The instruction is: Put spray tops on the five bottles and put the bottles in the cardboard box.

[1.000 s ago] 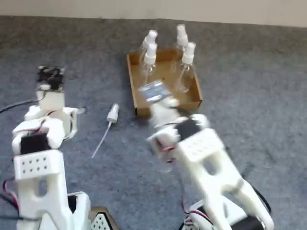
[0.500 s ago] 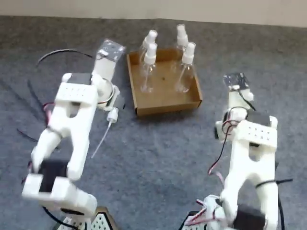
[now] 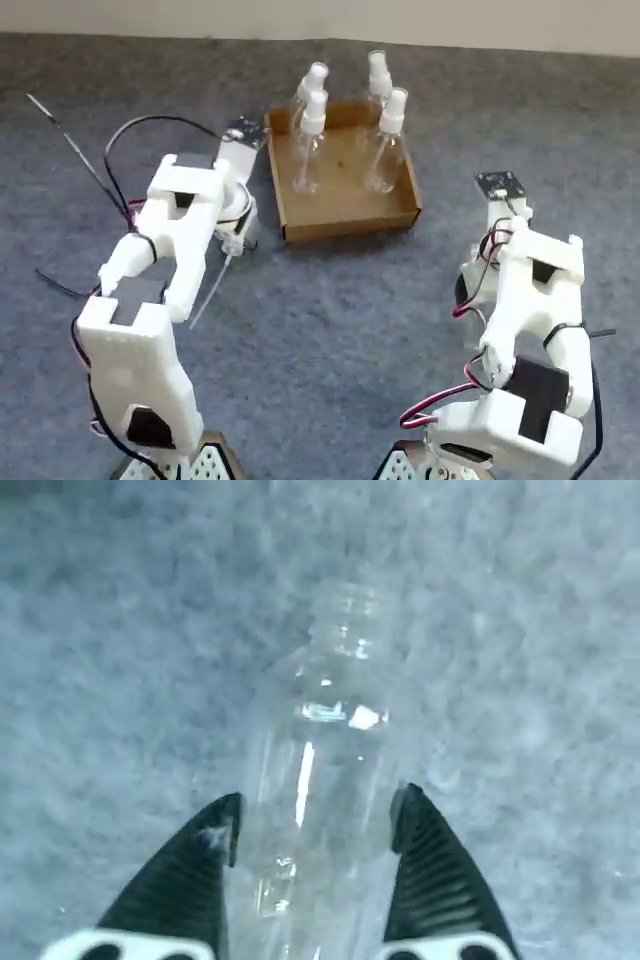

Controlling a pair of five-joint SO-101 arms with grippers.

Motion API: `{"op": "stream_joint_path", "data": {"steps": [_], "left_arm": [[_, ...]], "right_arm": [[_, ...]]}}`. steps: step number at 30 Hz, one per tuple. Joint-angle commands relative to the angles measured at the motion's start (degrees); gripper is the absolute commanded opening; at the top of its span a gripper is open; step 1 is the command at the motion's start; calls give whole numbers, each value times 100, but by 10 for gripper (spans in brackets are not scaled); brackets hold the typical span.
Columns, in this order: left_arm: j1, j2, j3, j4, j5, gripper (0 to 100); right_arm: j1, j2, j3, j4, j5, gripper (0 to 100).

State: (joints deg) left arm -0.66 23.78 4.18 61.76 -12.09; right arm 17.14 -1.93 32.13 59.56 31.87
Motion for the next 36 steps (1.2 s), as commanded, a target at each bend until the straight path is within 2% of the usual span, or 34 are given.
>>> {"op": "stream_joint_path", "data": {"steps": [1,7,19,21,23,26,31,36], "left_arm": [[136,119,-198,62,26,121],[-13,-251,-189,79,62,62],[-295,-2158,66,1055,431,53],[-277,-2457,365,1055,431,53],[-268,-2774,752,1055,466,53],[-268,-3240,1209,853,466,55],[-268,-3908,1859,642,475,56],[-277,-4374,2273,642,466,56]], "right_arm": [[40,40,-127,-101,53,46],[101,31,-145,-57,62,180],[75,-110,-224,-57,35,184],[84,-286,-224,-57,35,192],[84,-488,-224,-57,-44,240],[13,-690,-233,-66,-501,313],[-374,-549,-259,-101,-677,318],[-382,207,-989,-57,-695,318]]}}
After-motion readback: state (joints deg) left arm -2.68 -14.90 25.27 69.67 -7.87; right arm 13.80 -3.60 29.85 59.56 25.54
